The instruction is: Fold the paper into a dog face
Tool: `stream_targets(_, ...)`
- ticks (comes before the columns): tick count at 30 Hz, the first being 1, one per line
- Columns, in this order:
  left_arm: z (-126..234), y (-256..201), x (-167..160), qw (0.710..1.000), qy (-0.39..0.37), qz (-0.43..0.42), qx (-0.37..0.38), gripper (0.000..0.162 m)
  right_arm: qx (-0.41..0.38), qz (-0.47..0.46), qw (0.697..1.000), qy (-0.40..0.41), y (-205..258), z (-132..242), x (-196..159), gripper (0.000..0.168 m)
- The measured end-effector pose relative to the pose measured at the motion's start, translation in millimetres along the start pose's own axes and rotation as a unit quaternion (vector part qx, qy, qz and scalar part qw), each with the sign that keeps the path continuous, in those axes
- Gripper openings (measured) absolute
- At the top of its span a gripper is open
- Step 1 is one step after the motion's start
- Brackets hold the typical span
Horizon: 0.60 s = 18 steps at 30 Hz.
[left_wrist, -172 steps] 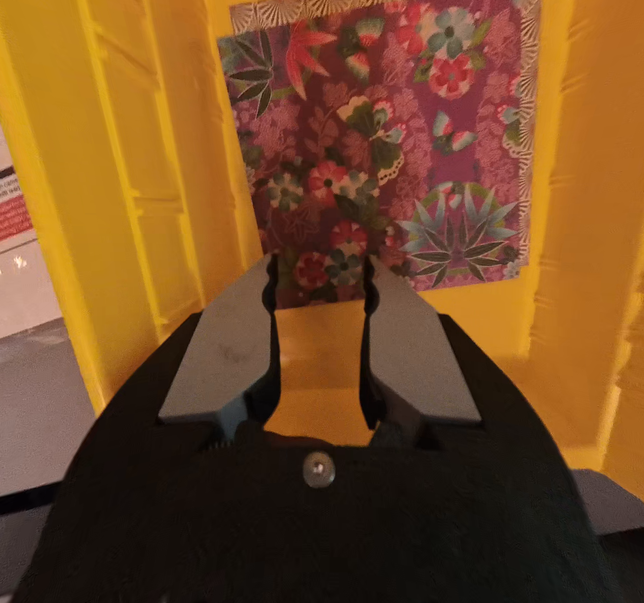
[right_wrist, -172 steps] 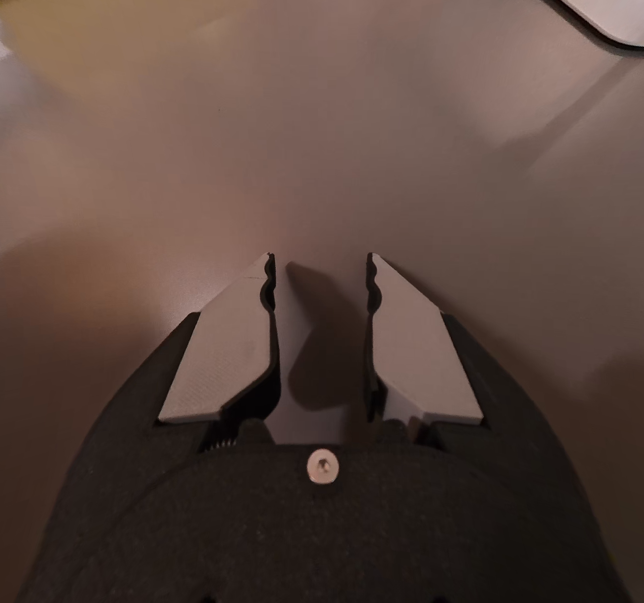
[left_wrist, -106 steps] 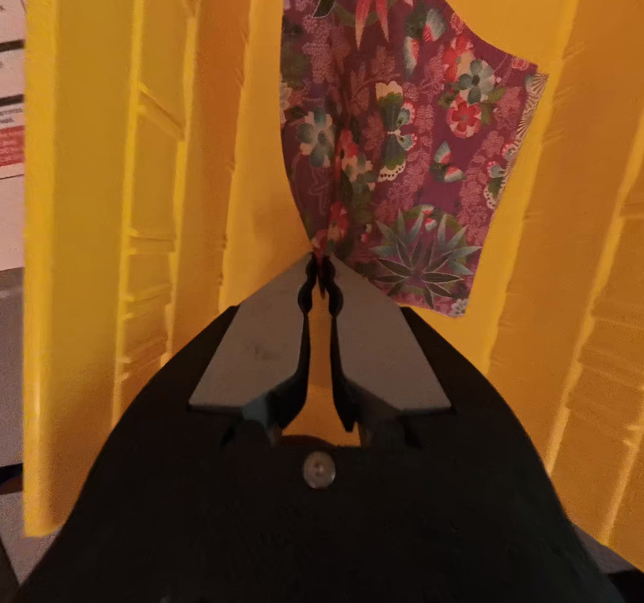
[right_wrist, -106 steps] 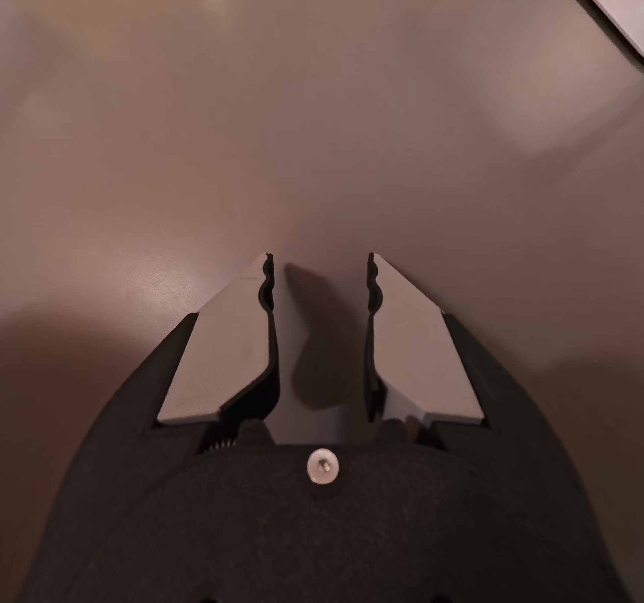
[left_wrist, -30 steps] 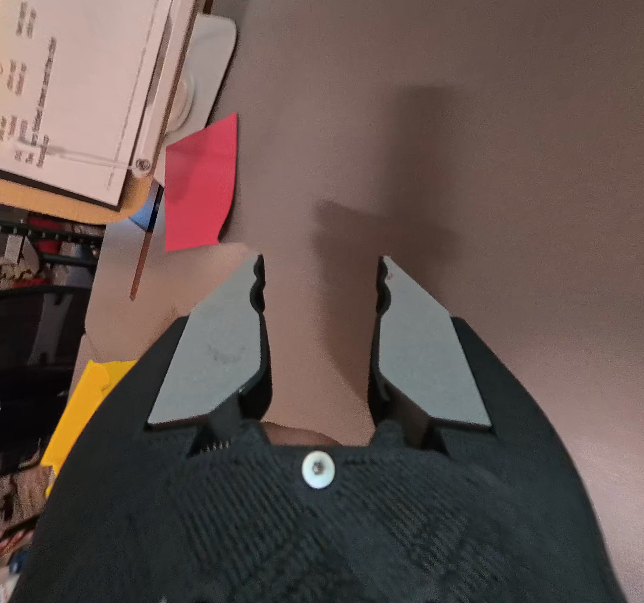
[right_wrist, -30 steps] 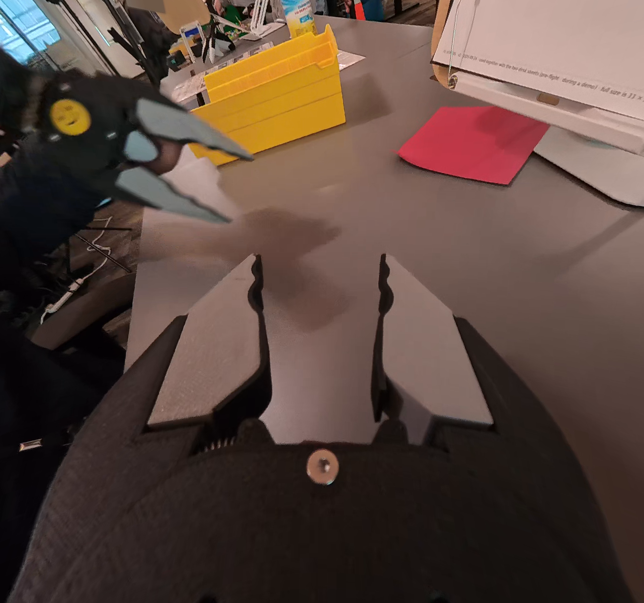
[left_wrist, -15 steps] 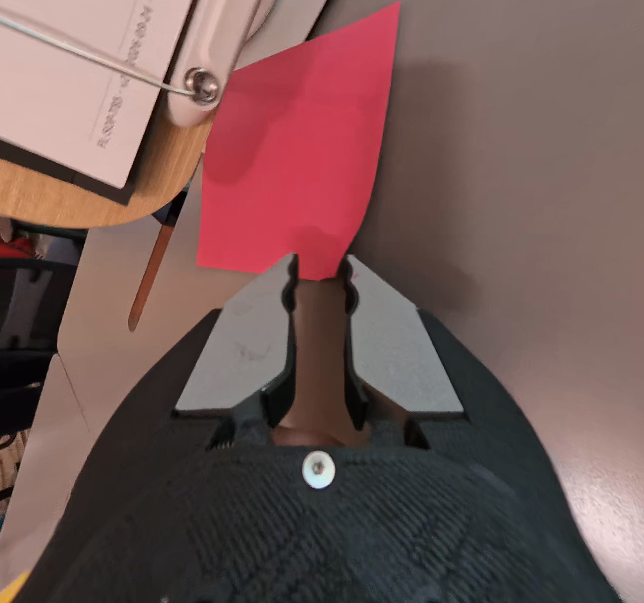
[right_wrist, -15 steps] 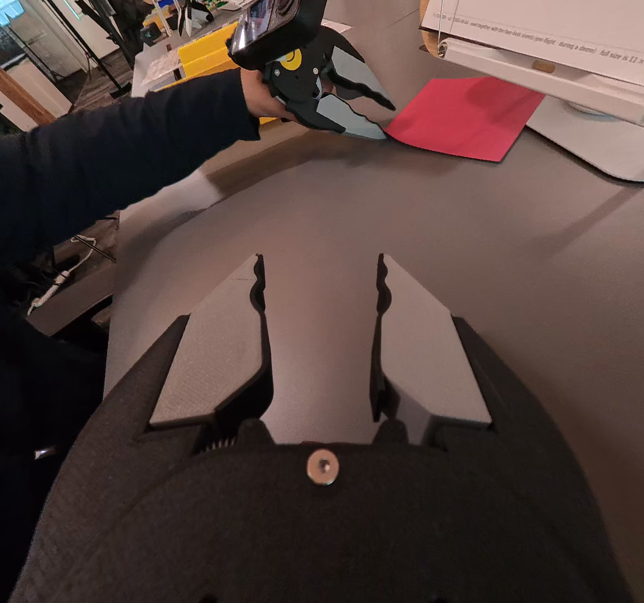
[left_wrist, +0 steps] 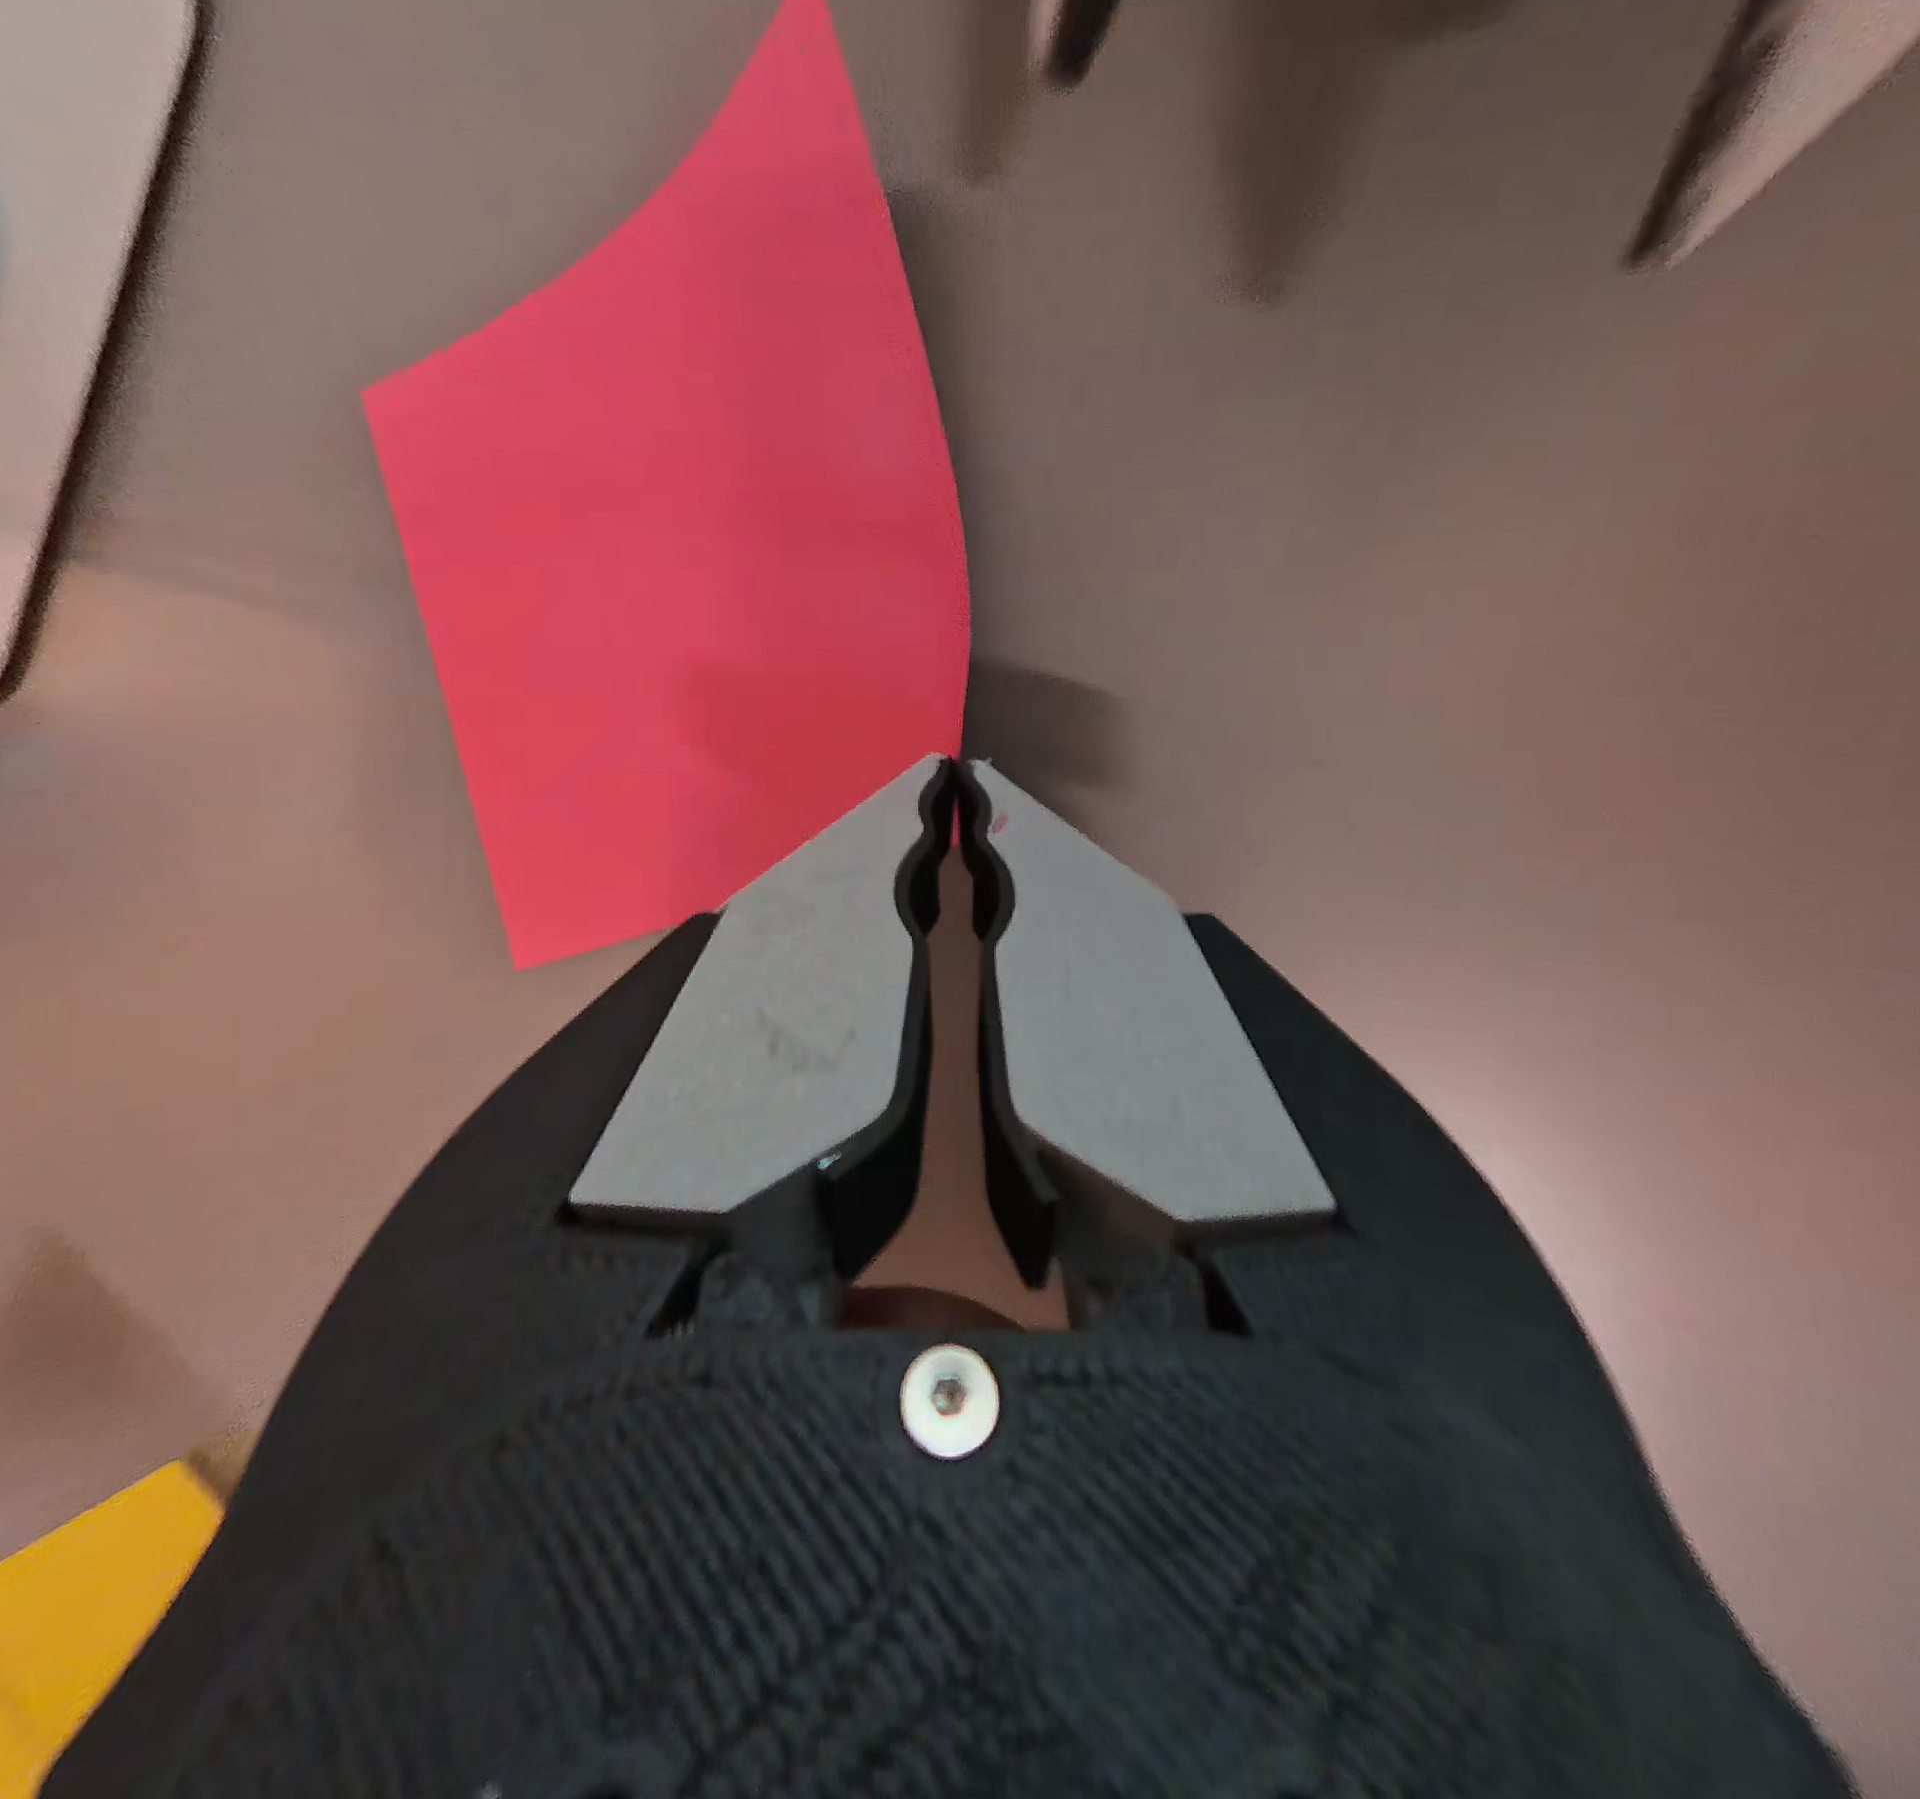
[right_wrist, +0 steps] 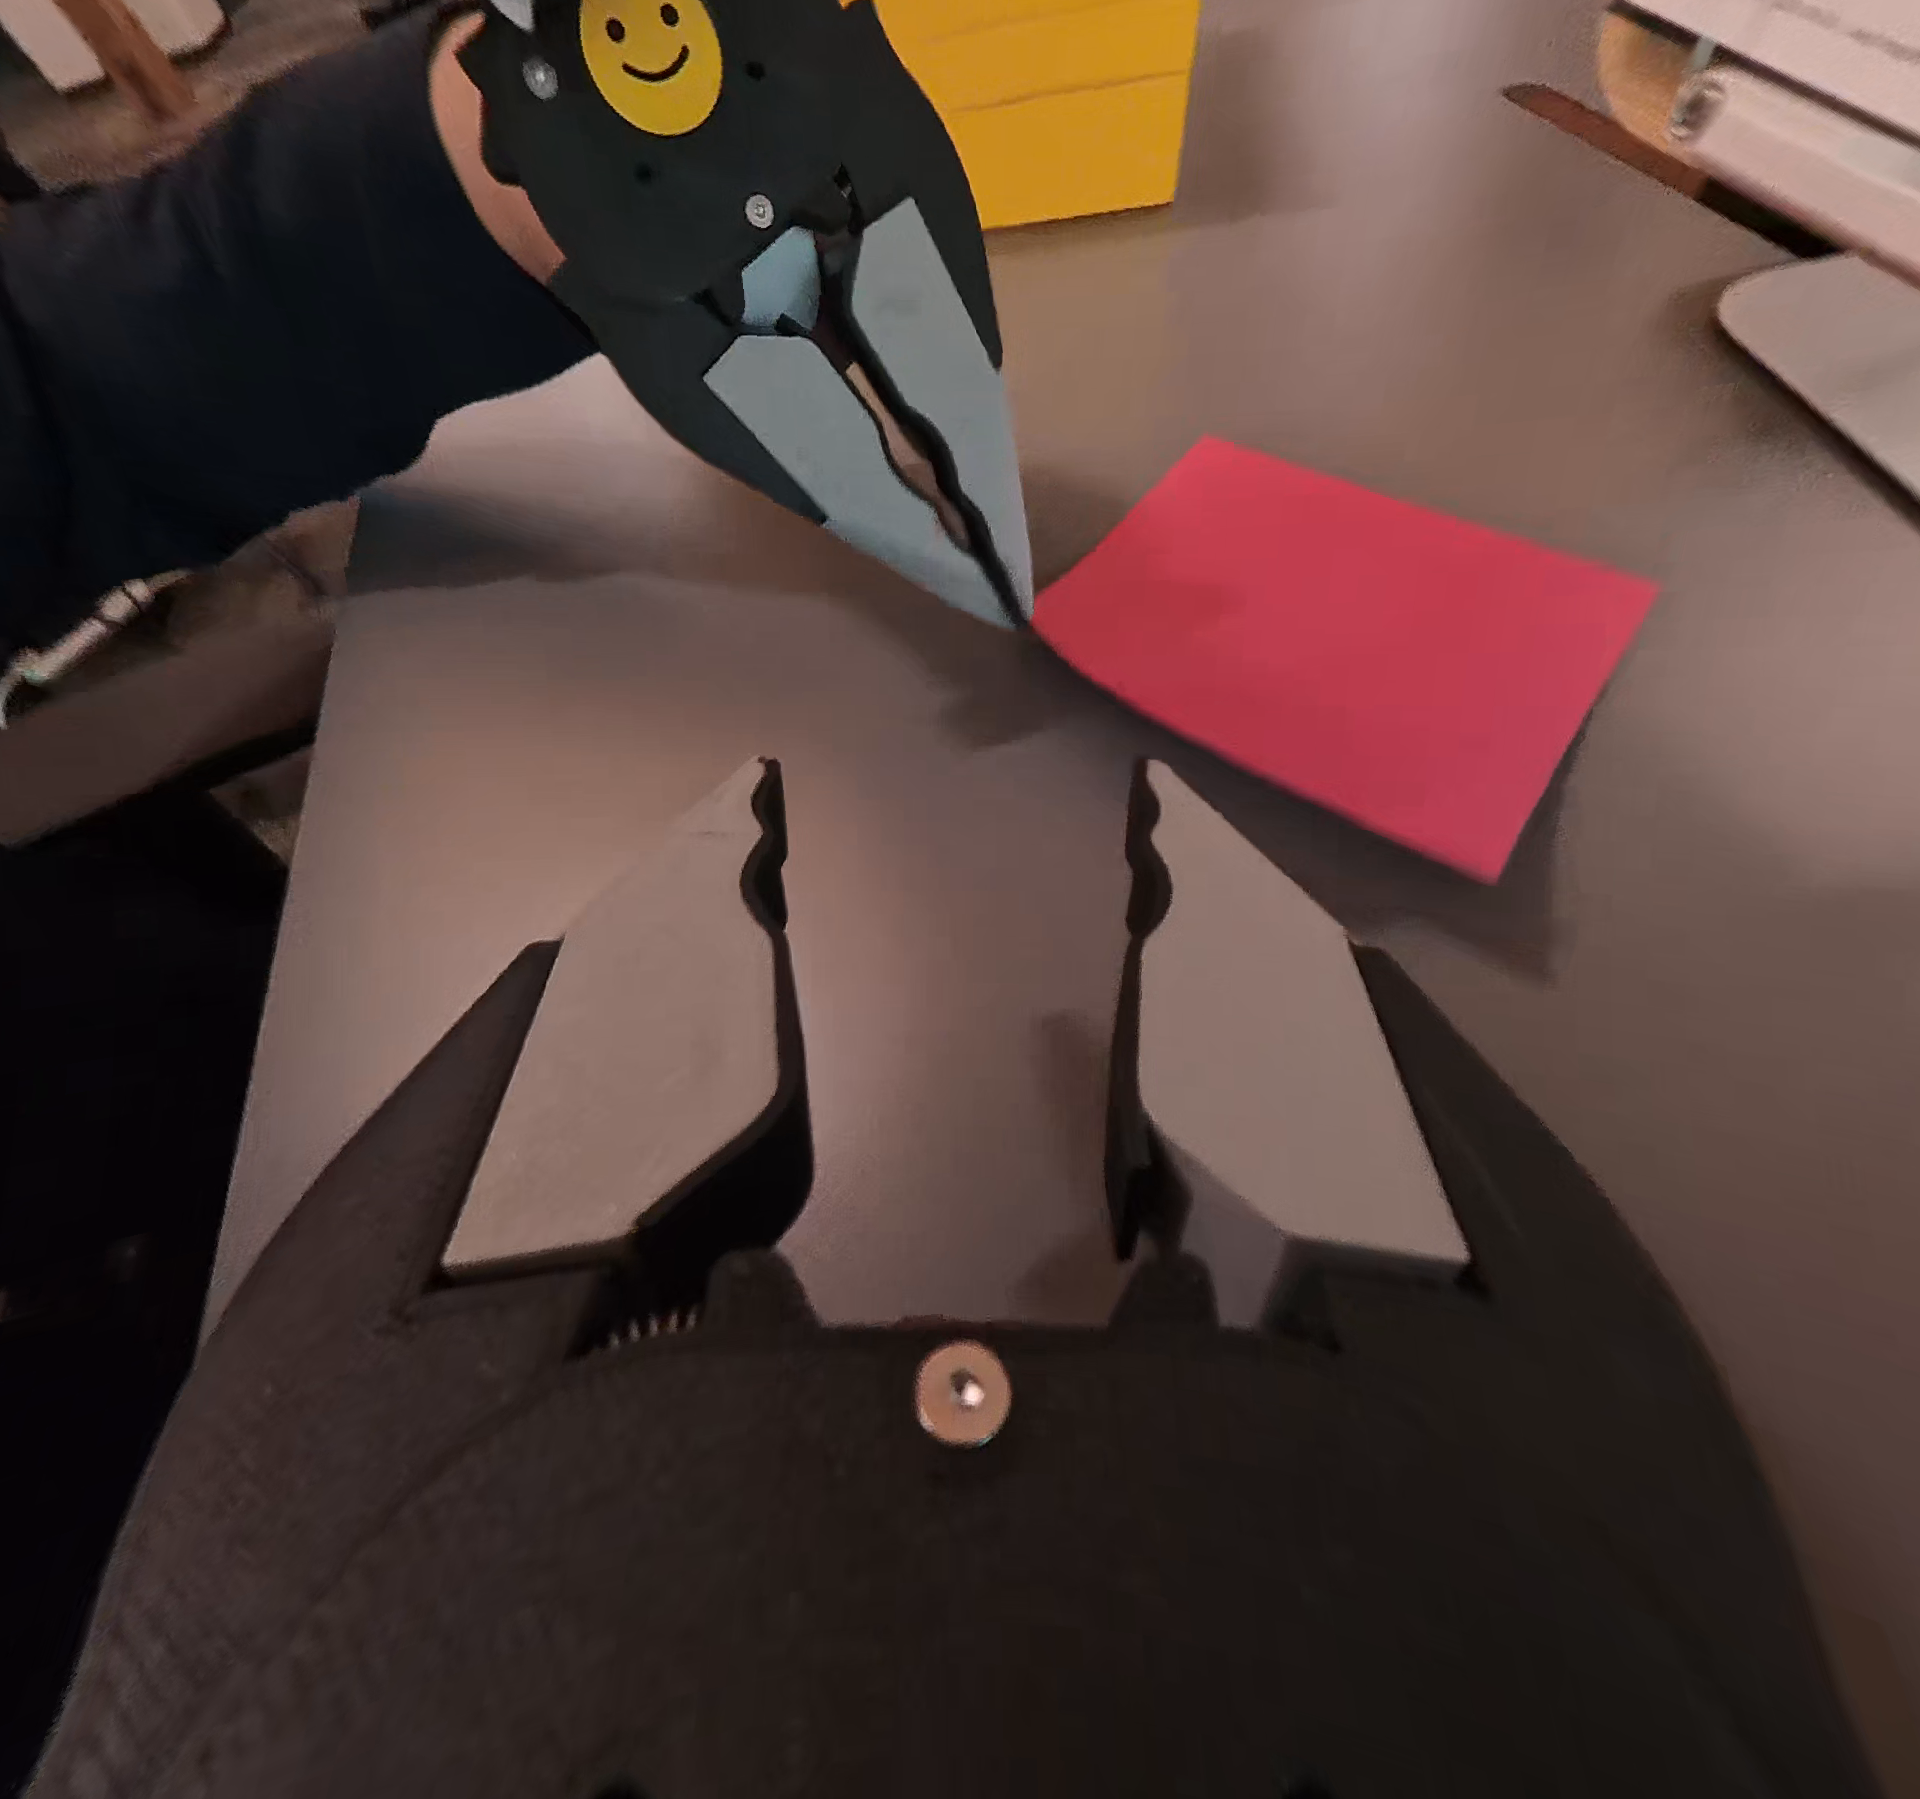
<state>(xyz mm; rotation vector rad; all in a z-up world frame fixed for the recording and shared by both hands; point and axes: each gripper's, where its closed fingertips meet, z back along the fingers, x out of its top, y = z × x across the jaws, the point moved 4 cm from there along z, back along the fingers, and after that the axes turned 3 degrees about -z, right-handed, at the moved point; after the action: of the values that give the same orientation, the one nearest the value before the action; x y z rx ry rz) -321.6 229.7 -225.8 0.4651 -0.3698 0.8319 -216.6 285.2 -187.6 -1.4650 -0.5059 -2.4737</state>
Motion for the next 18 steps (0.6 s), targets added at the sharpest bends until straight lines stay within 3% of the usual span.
stream_targets(5, 2.8, -39.8, 19.4, 0.997, -0.020, 0.012, -0.069, 0.000, -0.012, 0.058, 0.997, 0.041, 15.7, -15.3, -7.7, 0.063)
stream_targets(8, -0.2, -41.4, 23.9, 0.997, -0.032, 0.021, -0.066, 0.000, -0.025, 0.081, 0.993, 0.081, 16.5, -23.7, -19.6, 0.060)
stream_targets(13, 2.2, -48.5, 28.4, 0.992, -0.064, 0.025, -0.107, 0.000, -0.028, 0.100, 0.986, 0.127, 14.3, -30.5, -36.5, 0.030)
stream_targets(16, 1.7, -49.2, 28.8, 0.991, -0.068, 0.018, -0.114, 0.000, -0.014, 0.098, 0.986, 0.132, 15.1, -33.8, -39.6, 0.023)
stream_targets(18, 1.9, -50.5, 30.5, 0.990, -0.076, 0.015, -0.120, 0.000, -0.006, 0.095, 0.987, 0.133, 15.1, -34.3, -40.8, 0.007)
